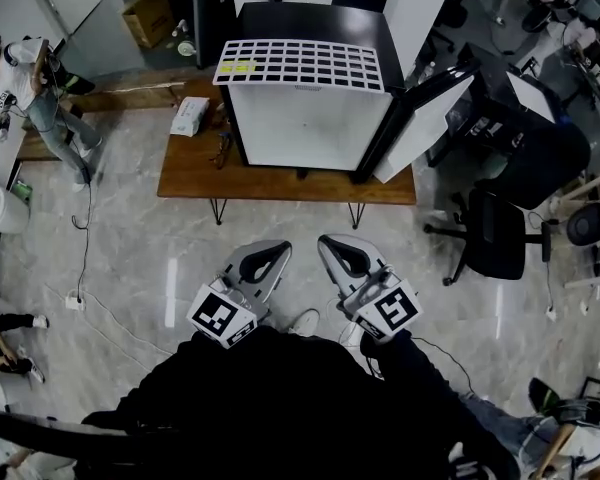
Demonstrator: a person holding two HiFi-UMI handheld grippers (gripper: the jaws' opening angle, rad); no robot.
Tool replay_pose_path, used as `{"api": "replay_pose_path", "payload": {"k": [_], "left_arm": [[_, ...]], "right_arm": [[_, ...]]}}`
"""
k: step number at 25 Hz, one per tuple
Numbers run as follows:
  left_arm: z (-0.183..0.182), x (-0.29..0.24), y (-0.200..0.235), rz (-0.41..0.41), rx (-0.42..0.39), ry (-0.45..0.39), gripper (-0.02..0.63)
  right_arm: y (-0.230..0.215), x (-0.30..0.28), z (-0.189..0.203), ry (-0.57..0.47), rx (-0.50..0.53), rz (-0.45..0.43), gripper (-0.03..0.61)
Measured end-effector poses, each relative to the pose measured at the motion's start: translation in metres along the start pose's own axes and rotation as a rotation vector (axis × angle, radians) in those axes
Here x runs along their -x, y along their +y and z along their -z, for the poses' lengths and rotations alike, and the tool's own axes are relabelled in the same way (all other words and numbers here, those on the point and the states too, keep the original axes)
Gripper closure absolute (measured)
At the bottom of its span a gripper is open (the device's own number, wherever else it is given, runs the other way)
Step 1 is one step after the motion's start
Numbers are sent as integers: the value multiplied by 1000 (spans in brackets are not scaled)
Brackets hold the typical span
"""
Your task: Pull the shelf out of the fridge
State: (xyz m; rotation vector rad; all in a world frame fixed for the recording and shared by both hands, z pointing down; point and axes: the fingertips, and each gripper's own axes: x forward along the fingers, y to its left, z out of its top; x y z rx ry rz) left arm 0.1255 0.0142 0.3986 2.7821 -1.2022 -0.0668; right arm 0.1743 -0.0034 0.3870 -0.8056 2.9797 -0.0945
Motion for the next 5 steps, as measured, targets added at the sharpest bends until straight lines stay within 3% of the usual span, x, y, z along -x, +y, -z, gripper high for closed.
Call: {"api": "replay_pose_path", "payload": {"k": [5], "left_arm": [[-2, 4, 5, -1, 4, 2, 611]], "right_arm": [[5, -7, 1, 8, 1, -7, 574]]}}
